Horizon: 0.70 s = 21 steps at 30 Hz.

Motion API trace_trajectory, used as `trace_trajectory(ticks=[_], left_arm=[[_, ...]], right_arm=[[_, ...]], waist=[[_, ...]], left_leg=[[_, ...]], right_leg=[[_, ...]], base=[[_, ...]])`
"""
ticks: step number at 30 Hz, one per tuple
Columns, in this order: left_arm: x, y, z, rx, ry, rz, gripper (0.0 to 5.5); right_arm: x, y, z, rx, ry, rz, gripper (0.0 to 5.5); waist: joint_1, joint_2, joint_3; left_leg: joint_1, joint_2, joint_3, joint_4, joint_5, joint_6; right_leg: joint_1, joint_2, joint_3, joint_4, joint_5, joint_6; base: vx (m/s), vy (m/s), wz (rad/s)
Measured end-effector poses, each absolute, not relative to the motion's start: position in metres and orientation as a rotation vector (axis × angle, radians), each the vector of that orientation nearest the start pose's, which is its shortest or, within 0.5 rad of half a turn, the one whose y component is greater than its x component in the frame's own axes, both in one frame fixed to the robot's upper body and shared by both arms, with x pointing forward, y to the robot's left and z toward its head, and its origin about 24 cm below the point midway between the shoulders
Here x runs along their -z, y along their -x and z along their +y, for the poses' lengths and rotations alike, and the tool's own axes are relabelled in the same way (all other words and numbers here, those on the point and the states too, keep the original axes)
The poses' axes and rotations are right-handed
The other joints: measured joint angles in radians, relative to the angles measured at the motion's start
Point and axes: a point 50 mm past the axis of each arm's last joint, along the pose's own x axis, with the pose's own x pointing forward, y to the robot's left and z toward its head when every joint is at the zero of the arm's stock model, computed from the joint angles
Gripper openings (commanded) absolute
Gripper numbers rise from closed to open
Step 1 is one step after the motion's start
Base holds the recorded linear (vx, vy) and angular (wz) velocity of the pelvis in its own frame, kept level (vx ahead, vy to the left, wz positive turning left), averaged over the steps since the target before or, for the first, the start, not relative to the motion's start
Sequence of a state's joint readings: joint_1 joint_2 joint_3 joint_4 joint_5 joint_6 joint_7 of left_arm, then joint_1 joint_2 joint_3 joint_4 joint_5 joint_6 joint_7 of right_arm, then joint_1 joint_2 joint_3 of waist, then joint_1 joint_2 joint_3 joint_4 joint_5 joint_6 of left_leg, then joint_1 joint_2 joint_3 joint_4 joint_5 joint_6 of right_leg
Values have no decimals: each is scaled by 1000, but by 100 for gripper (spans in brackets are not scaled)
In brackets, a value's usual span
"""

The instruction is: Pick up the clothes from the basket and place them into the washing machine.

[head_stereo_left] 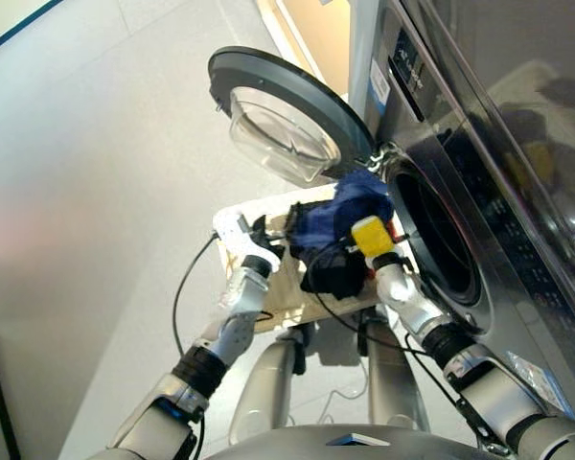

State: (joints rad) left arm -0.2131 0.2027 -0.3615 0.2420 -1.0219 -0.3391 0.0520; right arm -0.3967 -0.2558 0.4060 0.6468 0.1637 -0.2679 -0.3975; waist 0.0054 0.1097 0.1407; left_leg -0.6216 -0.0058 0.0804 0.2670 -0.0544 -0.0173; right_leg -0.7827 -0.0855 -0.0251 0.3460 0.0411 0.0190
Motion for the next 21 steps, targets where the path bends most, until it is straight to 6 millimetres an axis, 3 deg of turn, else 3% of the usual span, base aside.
trace_trajectory(ticks=[2, 6, 12, 15, 21], left_arm=[[-47, -283, 132, 49, 760, -86, 550], [-26, -284, 142, -86, 682, -35, 550], [-13, -284, 146, -123, 485, 3, 550], [-19, -291, 143, -105, 466, -14, 550], [-28, -298, 141, -94, 458, -42, 550]], right_arm=[[-18, -311, -149, 140, 126, 14, 0], [-22, -313, -165, 277, -72, -1, 0], [-41, -326, -186, 423, -250, -78, 0], [-65, -341, -187, 465, -357, -151, 0], [-127, -374, -211, 565, -407, -285, 0]], waist=[[1, 1, -1], [17, 10, -2], [42, 26, 6], [53, 37, 15], [58, 49, 78]], left_leg=[[-10, 0, 1, 0, 1, 0], [-32, 0, 1, 3, 1, 0], [-112, 1, 0, 37, 1, 1], [-180, -2, 1, 72, 1, 2], [-324, 1, 1, 182, -17, 2]], right_leg=[[-11, 0, 1, 1, 1, -1], [-32, 0, 1, 2, 7, -10], [-99, -1, 0, 7, 21, -9], [-159, -4, 3, 26, 24, -4], [-287, -4, 8, 101, 26, -6]], base=[[0, 0, 0], [0, 0, 0], [0, 0, 0], [0, 0, 0], [-5, -18, 17]])
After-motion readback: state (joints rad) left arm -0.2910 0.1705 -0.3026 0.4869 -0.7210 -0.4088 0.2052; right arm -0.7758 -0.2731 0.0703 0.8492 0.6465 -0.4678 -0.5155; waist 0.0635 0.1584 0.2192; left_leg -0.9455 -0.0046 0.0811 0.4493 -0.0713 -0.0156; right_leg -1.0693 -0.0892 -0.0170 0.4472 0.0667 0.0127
